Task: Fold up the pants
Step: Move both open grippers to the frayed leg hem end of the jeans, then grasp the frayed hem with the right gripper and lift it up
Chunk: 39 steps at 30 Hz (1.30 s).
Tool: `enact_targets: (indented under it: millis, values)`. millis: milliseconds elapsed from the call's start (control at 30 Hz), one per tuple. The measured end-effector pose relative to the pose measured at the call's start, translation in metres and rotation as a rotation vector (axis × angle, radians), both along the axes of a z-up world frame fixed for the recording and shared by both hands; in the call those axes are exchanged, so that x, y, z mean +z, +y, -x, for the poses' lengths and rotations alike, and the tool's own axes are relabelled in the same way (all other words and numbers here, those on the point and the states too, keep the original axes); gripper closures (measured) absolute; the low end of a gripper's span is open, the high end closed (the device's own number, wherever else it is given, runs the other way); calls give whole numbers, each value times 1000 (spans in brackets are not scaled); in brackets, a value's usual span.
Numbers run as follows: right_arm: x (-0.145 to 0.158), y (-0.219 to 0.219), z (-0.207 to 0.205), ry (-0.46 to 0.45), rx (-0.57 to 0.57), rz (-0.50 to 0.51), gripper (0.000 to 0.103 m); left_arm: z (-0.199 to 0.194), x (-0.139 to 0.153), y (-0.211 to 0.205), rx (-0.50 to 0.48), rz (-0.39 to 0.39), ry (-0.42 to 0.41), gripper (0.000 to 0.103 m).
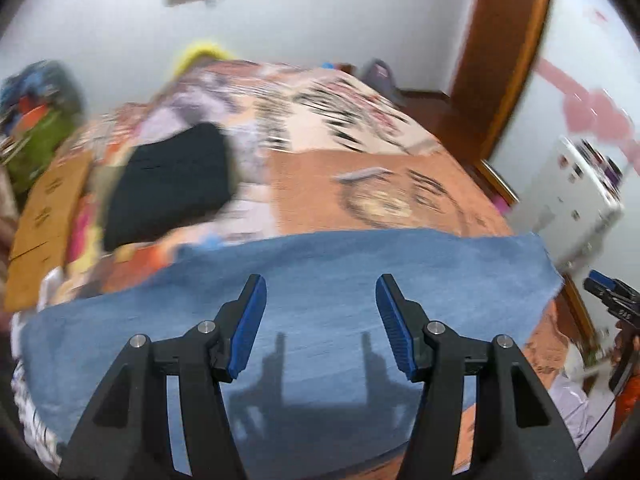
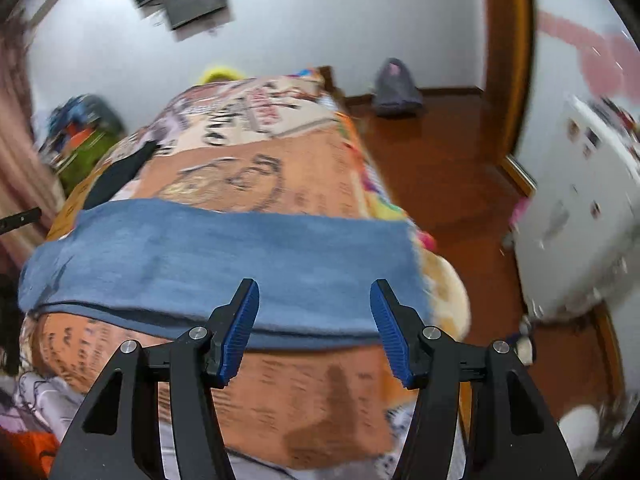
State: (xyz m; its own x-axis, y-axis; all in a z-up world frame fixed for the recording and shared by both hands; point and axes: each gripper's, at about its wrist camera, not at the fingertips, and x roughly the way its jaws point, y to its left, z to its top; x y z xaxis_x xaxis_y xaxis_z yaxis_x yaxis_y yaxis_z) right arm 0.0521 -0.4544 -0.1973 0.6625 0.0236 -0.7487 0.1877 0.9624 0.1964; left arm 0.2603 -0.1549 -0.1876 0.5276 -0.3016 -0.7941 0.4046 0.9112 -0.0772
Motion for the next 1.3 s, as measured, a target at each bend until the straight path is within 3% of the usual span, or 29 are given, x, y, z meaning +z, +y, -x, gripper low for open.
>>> enact_targets:
  millis: [267, 400, 533, 833, 1000, 1300]
  values:
    - [-34, -25, 26, 46, -89, -73, 44, 13, -61, -123, -215, -118, 105, 46]
    - [-51, -33, 27, 66, -125, -151, 44, 29, -73, -150, -261, -180, 52, 40]
    - [-60, -37, 26, 70, -161, -202, 38, 29, -76, -155, -249, -166, 61, 31]
    - [-84, -35, 7, 53, -195, -419, 37, 36, -81, -164, -258, -203, 30, 18]
    - [-96, -41, 4, 48, -248, -515, 37, 38, -84, -168, -254, -215, 18, 15]
    - [-96, -53, -2, 17, -294, -582, 35, 37, -85, -168, -254, -205, 19, 13]
